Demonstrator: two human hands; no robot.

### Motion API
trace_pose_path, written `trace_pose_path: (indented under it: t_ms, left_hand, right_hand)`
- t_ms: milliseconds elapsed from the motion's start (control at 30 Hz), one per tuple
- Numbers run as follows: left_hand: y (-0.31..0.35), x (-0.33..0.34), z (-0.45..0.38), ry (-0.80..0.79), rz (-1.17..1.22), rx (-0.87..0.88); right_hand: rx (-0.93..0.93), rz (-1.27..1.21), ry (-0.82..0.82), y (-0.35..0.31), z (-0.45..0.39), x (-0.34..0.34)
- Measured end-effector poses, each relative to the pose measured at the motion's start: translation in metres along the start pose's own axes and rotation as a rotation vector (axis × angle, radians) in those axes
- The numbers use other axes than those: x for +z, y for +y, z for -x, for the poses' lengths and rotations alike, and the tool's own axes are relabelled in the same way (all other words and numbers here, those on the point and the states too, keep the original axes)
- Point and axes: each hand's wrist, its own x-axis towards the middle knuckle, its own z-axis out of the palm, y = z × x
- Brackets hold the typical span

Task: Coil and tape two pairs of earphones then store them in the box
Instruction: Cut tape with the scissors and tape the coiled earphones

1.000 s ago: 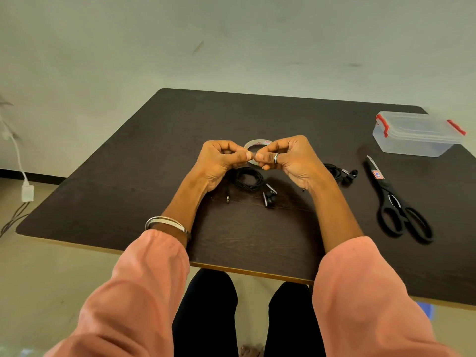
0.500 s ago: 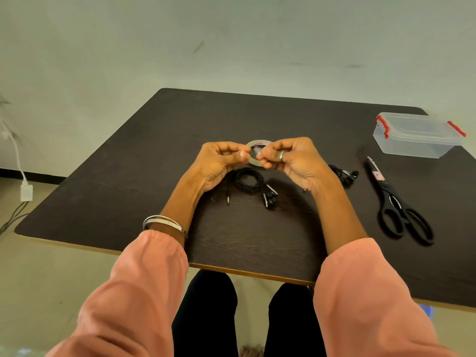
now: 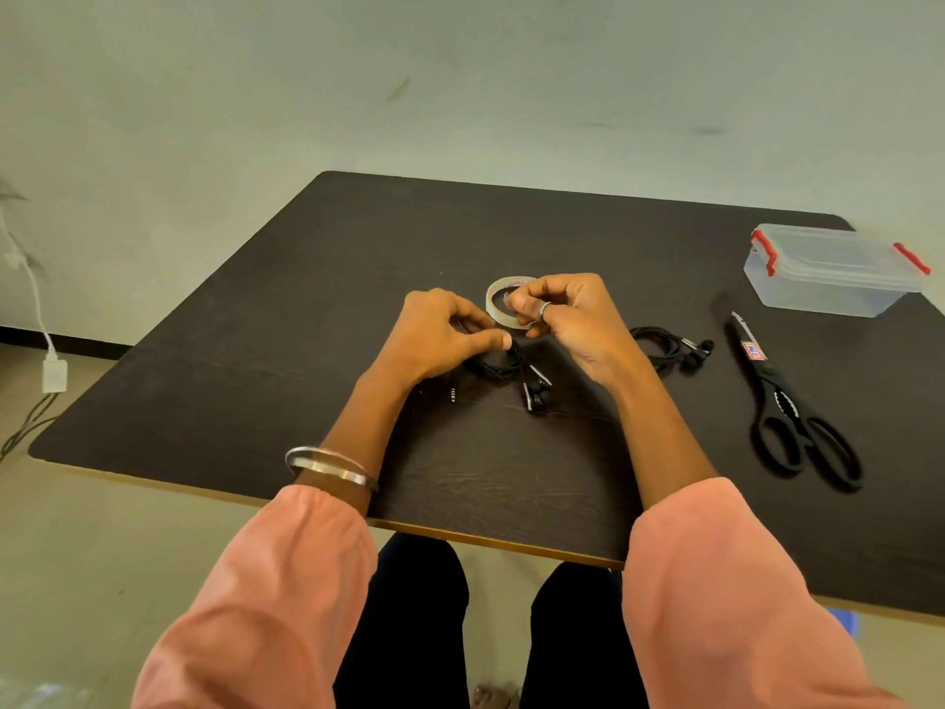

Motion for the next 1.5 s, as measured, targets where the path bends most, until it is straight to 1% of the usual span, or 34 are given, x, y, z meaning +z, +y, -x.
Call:
trace_pose_path:
  t_ms: [133,233,333,467,600,800,900,1067,1200,1333,1400,1500]
  left_hand:
    - [-0.001,-0.003,-0.003,-0.046,-0.059,-0.094]
    - [-0.002,0.0,-0.005,-0.036,-0.065,-0.138]
    - [0.001,0.005,-0.005,0.001,-0.08,-0.119]
    - [0.001,0.005,-0.003,0.047,-0.099,-0.051]
    - [0.0,0.002,-0.002,0.069,0.078,-0.048]
    - [-0.004,-0.001,-0.003,0.059,0.543,-0.12]
    - [-0.003,-0.001,-0.002,0.063,0.709,-0.124]
    - [-0.003,-0.001,-0.004,0.078,0.779,-0.187]
    - [-0.003,-0.001,-0.003,0.081,0.785,-0.182]
    - [-0.004,-0.002,-0.002,0.094,0.748,-0.155]
    - [-0.004,-0.001,-0.002,0.105,0.757,-0.164]
    - [-0.004,-0.001,-0.002,0.117,0.798,-0.198]
  right_hand:
    - [0.008,0.193,0.058,0.006,-0.003,0.004]
    - [-0.004,0.268,0.097,0.005,-0.002,0.005]
    - [-0.027,0.27,0.109,0.001,0.002,0.007]
    - [-0.062,0.263,0.098,0.0,0.004,0.012]
    - [-0.156,0.282,0.118,-0.002,0.005,0.015]
    - [-0.405,0.423,0.219,0.001,0.006,0.02]
    - [-0.522,0.521,0.212,0.004,0.006,0.024]
    - [-0.636,0.692,0.173,0.006,0.004,0.026]
    - [-0.717,0.854,0.146,0.005,0.007,0.027]
    - [-0.765,1.045,0.083,0.006,0.007,0.028]
    - [-0.766,1.083,0.064,0.007,0.006,0.029]
    - [-0.772,1.062,0.068,0.007,0.006,0.029]
